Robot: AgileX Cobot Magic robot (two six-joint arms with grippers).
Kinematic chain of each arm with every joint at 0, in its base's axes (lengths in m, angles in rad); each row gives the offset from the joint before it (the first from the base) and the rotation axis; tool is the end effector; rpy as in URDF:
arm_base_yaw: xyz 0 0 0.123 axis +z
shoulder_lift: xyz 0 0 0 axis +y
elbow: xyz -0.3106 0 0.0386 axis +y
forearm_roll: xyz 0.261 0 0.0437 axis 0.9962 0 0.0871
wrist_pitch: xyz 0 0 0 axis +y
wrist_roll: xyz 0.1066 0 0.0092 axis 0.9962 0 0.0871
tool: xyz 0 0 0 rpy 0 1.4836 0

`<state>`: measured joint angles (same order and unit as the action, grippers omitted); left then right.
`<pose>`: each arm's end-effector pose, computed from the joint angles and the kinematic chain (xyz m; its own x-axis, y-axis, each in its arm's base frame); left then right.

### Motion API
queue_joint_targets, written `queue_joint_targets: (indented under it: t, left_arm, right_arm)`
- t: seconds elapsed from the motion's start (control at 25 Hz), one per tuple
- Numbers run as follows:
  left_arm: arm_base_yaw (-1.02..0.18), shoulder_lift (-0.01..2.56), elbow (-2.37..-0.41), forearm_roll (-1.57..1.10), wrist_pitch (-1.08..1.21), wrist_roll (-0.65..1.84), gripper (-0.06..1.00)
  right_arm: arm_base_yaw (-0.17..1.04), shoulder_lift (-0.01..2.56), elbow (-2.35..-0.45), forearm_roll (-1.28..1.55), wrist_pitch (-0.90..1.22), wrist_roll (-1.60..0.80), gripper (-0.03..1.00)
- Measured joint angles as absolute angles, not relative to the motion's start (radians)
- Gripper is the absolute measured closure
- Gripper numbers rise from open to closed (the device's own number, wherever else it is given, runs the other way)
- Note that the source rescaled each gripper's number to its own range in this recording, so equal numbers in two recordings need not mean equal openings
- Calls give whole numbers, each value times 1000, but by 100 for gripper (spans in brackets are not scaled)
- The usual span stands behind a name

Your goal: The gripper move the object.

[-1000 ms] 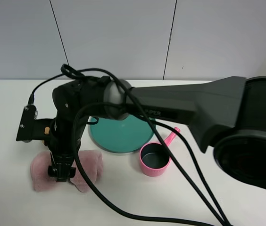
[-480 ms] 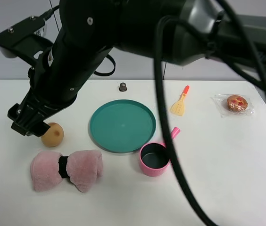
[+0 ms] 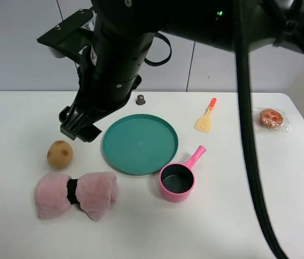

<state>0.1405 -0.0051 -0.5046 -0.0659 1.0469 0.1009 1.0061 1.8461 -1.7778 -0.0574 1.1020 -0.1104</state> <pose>-0.0072 -0.0072 0.2790 -0.4349 0.0069 -0.9005 -0.0596 0.9976 0.0364 0.2374 0.3645 0.3428 -0.3553 -0.8145 -0.4587 -0.8873 0.4482 -0.1086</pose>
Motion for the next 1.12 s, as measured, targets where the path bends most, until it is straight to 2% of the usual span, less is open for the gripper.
queue_joint_targets:
  t: [0.24, 0.52, 0.68, 0.84, 0.96, 1.12]
  left_arm:
    - [140, -5, -505, -66, 1047, 101, -6]
    - [140, -5, -505, -66, 1047, 101, -6]
    - [140, -5, -505, -66, 1047, 101, -6]
    - [140, -5, -505, -66, 1047, 101, -6]
    - [140, -5, -505, -66, 1047, 101, -6]
    - [140, -5, -505, -66, 1047, 101, -6]
  right_arm:
    - [843, 1799, -1778, -36, 1128, -109, 4]
    - [486, 1710, -1779, -123, 1207, -119, 4]
    - [254, 1634, -1773, -102, 1208, -125, 4]
    - [80, 1527, -1760, -60, 1208, -142, 4]
    - [-21, 1411, -1700, -55, 1208, -142, 4]
    - [-75, 1212, -1538, -59, 1209, -142, 4]
